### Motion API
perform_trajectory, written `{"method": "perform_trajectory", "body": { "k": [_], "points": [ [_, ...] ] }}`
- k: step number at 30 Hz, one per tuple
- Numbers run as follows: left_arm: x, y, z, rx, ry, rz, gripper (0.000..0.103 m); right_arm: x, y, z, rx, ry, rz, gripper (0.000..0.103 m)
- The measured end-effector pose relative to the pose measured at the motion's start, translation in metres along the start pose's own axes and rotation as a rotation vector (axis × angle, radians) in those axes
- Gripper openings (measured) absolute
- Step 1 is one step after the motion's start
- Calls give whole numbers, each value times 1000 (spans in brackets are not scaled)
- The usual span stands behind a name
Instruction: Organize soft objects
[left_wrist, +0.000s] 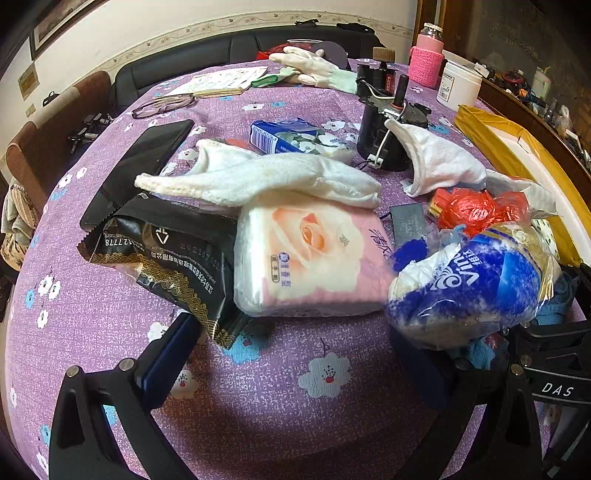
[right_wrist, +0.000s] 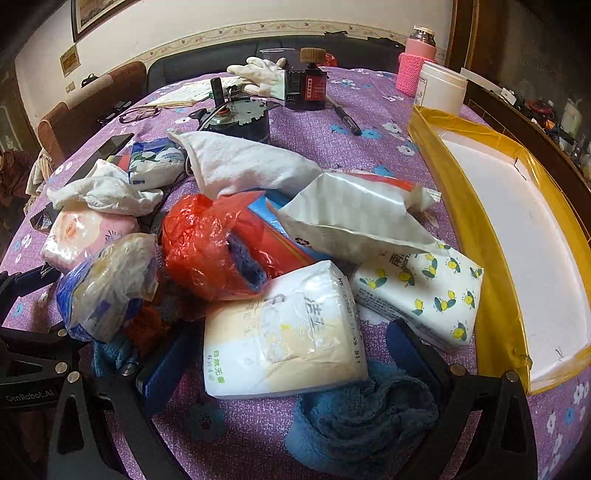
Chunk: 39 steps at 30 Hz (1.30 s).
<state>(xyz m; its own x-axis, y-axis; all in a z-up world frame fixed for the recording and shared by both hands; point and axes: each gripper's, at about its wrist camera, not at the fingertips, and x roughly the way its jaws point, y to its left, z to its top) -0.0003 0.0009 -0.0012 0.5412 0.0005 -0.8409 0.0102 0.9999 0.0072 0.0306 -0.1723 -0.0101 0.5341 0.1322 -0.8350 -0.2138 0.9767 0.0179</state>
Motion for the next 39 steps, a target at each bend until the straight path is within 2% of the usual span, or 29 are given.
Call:
{"method": "perform_trajectory", "body": {
  "k": [17,19,20,22,24,26,28,31,35,37,38,39],
  "points": [
    [0,0,0,2,0,2,103,-2,-3,-1,-18,8,7,102],
    [-1,0,1,1,0,1,103,0,-2,6,-92,63,72,102],
    [-1,0,1,1,0,1,103,-2,-6,6,-78,72,96,102],
    [-1,0,1,1,0,1,103,-11,-23,3,-45,104,205,103],
    [-1,0,1,0,0,0,103,-25,-34,-1,-81,110,310,102],
    [-1,0,1,2,-1,1,103,-41,-35,-9,-143,54,320,97],
    [-3,0,1,3,-10,-11,103,-54,-35,-18,-201,12,324,76],
    [-17,2,0,-2,-75,-73,103,-64,-39,-19,-211,-18,321,58],
    [-31,-6,-5,38,-130,-126,103,-57,-40,-17,-216,0,310,59],
    [-38,-10,-7,65,-158,-152,103,-53,-38,-23,-234,21,286,67],
    [-40,-13,-8,77,-164,-167,103,-52,-39,-25,-239,22,279,67],
    [-43,-15,-10,90,-171,-180,103,-51,-38,-28,-245,23,282,61]
  ]
}}
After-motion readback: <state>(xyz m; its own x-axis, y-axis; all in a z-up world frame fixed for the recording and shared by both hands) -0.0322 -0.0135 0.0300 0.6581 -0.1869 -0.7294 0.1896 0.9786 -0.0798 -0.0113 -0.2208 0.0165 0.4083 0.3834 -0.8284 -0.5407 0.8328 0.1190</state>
